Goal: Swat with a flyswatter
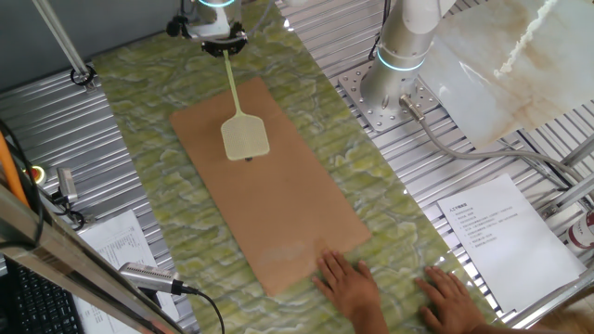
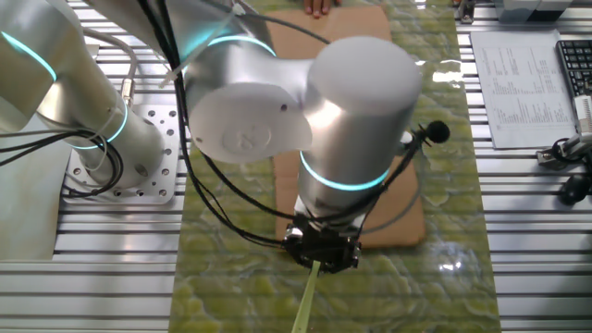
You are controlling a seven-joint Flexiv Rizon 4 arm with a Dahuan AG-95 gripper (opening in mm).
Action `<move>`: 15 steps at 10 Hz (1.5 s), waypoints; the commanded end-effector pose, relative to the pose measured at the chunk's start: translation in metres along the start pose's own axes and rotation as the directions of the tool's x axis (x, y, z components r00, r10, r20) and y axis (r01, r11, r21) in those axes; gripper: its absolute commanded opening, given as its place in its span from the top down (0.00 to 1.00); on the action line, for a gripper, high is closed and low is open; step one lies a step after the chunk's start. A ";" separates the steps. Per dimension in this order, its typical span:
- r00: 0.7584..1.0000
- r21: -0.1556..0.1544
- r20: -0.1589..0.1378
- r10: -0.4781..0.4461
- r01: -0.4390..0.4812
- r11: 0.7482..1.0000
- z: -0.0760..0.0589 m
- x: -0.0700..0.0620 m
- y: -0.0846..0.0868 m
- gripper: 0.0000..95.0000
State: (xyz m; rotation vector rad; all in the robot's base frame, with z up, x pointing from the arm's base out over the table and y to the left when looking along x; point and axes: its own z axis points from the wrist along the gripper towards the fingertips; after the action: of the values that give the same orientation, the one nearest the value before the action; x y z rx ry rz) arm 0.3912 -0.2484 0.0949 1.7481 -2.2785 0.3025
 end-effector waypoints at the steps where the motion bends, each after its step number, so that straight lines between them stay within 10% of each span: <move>1: 0.986 0.041 -0.154 -0.058 0.065 0.997 0.019 -0.001 -0.006 1.00; 8: 0.942 0.111 -0.326 -0.078 0.120 0.987 0.036 0.001 -0.010 1.00; 9: 0.946 0.112 -0.317 -0.071 0.112 0.987 0.036 0.001 -0.010 1.00; 11: 0.981 0.068 -0.195 0.022 -0.009 0.998 0.017 0.000 -0.007 1.00; 15: 0.995 0.014 -0.094 0.018 -0.016 1.000 -0.008 0.000 0.001 1.00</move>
State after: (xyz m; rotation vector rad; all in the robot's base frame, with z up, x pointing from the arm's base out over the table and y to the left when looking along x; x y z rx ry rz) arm 0.3900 -0.2484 0.1004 1.6532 -2.1226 0.5919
